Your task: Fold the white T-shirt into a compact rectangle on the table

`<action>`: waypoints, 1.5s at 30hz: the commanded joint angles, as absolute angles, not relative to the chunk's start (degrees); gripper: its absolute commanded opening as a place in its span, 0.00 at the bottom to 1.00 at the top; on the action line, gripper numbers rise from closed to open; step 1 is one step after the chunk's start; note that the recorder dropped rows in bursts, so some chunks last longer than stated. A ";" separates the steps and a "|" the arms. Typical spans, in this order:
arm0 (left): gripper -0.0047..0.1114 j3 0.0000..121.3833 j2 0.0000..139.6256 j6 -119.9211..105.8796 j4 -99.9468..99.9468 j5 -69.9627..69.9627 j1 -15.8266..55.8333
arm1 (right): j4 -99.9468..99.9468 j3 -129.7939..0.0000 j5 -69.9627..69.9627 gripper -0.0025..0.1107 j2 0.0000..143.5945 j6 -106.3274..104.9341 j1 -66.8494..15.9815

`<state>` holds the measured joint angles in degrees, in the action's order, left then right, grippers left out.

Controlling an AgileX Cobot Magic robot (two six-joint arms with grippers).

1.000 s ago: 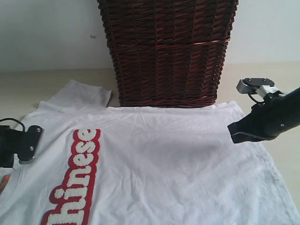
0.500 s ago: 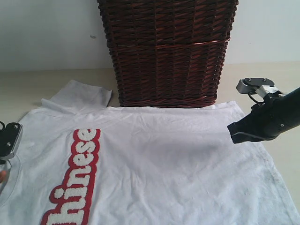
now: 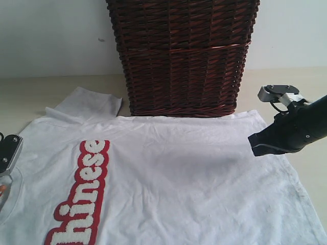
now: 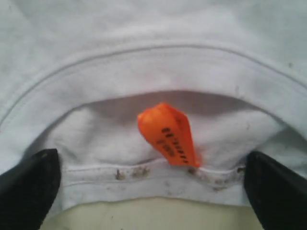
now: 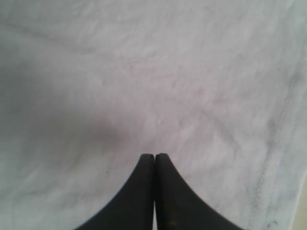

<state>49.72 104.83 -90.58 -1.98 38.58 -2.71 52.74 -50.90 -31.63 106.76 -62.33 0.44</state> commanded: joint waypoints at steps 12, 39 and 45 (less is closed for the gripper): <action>0.94 49.48 98.40 -92.34 -0.73 48.36 -2.90 | 52.51 -51.30 -32.82 0.02 106.62 -63.26 0.64; 0.94 45.84 103.02 -92.53 -2.38 36.75 -4.71 | 52.51 -51.30 -33.05 0.02 106.62 -63.77 0.64; 0.94 45.48 103.02 -92.80 -2.62 36.92 -4.71 | 52.51 -51.30 -33.05 0.02 106.62 -63.89 0.64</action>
<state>46.04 102.79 -92.49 -1.60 37.59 -4.47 52.74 -50.94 -32.87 106.76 -63.26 0.44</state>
